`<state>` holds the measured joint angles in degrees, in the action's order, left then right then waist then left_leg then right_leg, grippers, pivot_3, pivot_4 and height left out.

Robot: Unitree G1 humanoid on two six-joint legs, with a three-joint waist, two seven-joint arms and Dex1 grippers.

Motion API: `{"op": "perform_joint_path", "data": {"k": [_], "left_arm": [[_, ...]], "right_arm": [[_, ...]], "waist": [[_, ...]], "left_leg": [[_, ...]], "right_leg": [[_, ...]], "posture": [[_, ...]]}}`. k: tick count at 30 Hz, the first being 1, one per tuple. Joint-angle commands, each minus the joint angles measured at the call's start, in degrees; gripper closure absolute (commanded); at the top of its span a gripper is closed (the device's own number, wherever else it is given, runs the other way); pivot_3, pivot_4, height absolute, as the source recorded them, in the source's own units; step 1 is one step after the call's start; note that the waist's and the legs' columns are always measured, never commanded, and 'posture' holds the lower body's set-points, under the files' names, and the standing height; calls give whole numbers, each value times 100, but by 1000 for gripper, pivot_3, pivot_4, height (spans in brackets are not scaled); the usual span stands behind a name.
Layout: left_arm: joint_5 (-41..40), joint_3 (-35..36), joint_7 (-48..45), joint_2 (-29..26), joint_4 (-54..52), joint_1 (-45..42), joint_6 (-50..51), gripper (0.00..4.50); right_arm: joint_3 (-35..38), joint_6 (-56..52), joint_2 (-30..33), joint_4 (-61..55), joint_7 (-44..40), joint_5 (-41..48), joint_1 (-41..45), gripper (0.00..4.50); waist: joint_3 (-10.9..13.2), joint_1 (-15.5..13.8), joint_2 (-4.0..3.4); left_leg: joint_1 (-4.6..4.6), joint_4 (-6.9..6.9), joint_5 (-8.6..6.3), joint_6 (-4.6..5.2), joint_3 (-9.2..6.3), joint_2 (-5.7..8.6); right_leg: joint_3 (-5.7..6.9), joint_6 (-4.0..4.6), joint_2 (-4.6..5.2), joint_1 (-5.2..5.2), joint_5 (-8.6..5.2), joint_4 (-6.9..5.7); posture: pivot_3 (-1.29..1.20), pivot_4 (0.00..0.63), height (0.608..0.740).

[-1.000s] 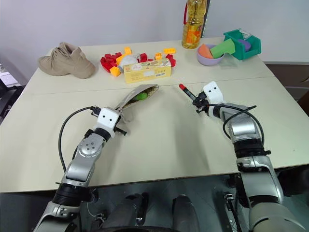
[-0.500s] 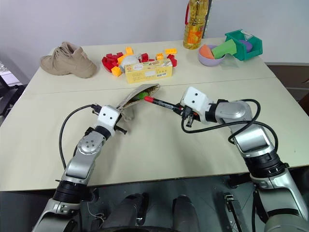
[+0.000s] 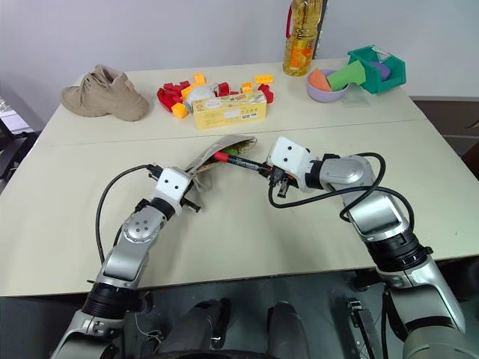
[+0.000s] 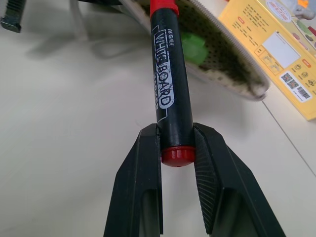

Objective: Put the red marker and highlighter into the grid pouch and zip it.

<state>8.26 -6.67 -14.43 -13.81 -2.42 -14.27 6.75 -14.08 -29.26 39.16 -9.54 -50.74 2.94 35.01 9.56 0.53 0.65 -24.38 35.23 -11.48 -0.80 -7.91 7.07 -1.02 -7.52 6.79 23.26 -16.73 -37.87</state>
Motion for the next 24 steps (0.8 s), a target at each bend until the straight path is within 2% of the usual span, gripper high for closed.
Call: {"op": "perform_joint_path", "data": {"k": [1,10,19,20,24], "left_arm": [[15,-81,-69,-33,-291,-41,-214,4500],[120,-422,-438,-217,-334,-126,-616,4500],[117,-679,-832,-262,-416,-96,-727,4500],[127,-663,-829,-260,-416,-91,-712,4500],[115,-550,-769,-239,-400,-77,-607,4500]], "right_arm": [[-69,254,72,-32,-5,-248,223,4136],[-589,1074,433,194,-135,-1283,514,4136],[-880,1363,42,393,-291,-1673,822,4136],[-861,1373,39,398,-314,-1680,822,3126],[-626,1479,97,378,-277,-1661,822,1223]], "waist": [[0,-2,0],[0,6,0],[0,10,0],[0,8,0],[0,0,0]], "left_leg": [[0,0,0,0,0,0],[0,0,0,0,0,0],[0,-2,3,-5,0,0],[0,-2,3,-4,0,0],[0,0,2,-4,0,0]], "right_leg": [[0,0,0,0,0,0],[0,0,0,1,0,0],[0,0,-1,3,0,0],[0,0,-1,3,0,0],[0,0,0,1,0,0]], "posture": [[0,150,740],[0,150,740],[0,150,740],[0,150,740],[0,150,740]]}}
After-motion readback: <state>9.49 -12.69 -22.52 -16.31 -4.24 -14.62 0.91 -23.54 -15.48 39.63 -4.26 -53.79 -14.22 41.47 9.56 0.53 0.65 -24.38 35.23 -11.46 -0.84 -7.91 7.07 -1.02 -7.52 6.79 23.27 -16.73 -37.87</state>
